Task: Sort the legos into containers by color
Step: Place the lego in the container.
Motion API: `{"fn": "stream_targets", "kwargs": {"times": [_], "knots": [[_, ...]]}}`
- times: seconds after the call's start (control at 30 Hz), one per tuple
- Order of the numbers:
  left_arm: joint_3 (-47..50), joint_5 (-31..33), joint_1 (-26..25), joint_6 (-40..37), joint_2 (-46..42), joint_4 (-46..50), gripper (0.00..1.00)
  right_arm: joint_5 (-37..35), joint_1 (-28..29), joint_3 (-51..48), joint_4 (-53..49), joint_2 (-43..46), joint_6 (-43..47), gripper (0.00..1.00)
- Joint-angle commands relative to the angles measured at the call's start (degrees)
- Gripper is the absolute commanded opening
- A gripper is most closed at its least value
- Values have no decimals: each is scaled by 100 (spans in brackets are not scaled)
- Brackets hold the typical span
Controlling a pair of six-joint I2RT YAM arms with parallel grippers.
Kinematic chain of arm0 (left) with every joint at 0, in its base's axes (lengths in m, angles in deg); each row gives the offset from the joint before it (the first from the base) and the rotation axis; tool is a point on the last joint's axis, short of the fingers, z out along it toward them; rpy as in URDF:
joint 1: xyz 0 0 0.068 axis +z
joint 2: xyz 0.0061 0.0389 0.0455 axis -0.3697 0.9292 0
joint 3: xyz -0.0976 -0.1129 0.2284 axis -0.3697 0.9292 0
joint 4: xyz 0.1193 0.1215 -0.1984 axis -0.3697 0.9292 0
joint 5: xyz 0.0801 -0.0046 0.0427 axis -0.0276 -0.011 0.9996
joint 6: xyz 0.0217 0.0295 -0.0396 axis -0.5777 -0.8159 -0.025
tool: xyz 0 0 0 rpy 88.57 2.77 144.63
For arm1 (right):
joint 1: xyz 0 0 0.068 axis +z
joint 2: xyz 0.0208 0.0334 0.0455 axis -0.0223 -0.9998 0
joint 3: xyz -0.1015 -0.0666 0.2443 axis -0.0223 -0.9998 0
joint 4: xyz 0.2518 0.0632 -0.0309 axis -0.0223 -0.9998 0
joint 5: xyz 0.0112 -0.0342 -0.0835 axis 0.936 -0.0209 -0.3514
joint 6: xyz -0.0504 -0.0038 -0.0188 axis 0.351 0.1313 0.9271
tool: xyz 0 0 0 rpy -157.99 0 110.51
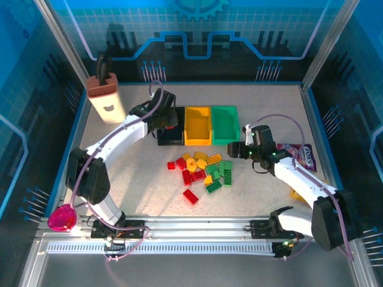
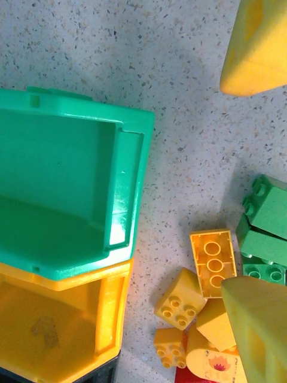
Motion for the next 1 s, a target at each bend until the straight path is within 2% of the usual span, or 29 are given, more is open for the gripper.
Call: {"fn": "stream_targets", "kwargs": {"times": [0.0,0.2,0.53,0.57,0.77,0.87,0.97], "knots": [[-400,-249,256,-355,391,-44,26,6,68,-151,-15,272,32,80],[-857,-450,516,-469,1049,-52,26,-58,70,73,-492,255,107,78],[-1439,-572,567,-585,1746,91,28,101,79,-42,-459,466,103,78],[-1478,-586,563,-583,1777,134,32,131,79,-29,-463,479,111,78],[-1319,-586,549,-579,1371,166,74,344,169,7,-480,536,187,82],[-899,-680,527,-576,803,-46,77,368,388,139,-582,511,331,83],[-148,-716,488,-555,50,-435,76,192,853,382,-761,437,515,83]]}}
